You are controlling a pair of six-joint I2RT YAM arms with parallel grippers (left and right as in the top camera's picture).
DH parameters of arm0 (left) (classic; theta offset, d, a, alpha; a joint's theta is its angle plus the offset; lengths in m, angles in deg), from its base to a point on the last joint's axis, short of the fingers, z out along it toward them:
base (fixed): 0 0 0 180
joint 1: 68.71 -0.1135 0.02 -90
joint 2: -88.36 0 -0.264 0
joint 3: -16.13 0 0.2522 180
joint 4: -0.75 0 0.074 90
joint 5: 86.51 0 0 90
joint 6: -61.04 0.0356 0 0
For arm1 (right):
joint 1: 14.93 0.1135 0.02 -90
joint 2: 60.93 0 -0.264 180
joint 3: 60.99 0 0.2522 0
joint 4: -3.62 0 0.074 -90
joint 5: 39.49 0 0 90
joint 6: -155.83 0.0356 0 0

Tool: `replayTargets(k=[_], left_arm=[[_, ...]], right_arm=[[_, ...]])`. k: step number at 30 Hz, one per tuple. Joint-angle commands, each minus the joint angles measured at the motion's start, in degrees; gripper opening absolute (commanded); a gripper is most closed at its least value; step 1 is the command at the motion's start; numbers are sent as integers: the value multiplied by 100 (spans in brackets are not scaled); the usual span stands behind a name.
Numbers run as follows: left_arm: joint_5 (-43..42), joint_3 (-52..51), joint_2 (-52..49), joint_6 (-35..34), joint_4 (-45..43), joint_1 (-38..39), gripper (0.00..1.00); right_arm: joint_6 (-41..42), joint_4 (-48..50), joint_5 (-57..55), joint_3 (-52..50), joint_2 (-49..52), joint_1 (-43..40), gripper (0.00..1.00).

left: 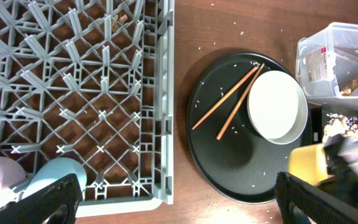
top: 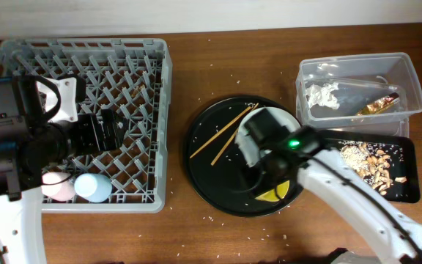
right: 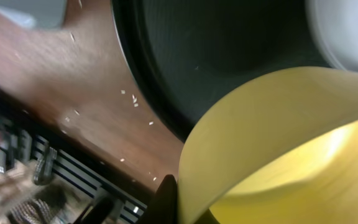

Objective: Sort waste into correct bins and load items into the dishwasher rack

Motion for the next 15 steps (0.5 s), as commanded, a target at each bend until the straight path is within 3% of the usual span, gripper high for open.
replayTargets(k=[1, 5, 8, 15], left_arm=[[-59, 31, -11, 90, -13, 11, 99], [-59, 31, -11, 90, -15, 11, 99], [-59, 31, -11, 90, -13, 11, 99], [-59, 31, -11, 74, -13, 11, 99]], right_arm=[[420, 531, -518, -33, 815, 732, 4], [498, 883, -501, -33, 1665, 896, 4], [505, 874, -629, 46, 1633, 929, 54], [498, 824, -1259, 1104, -173, 929, 64]])
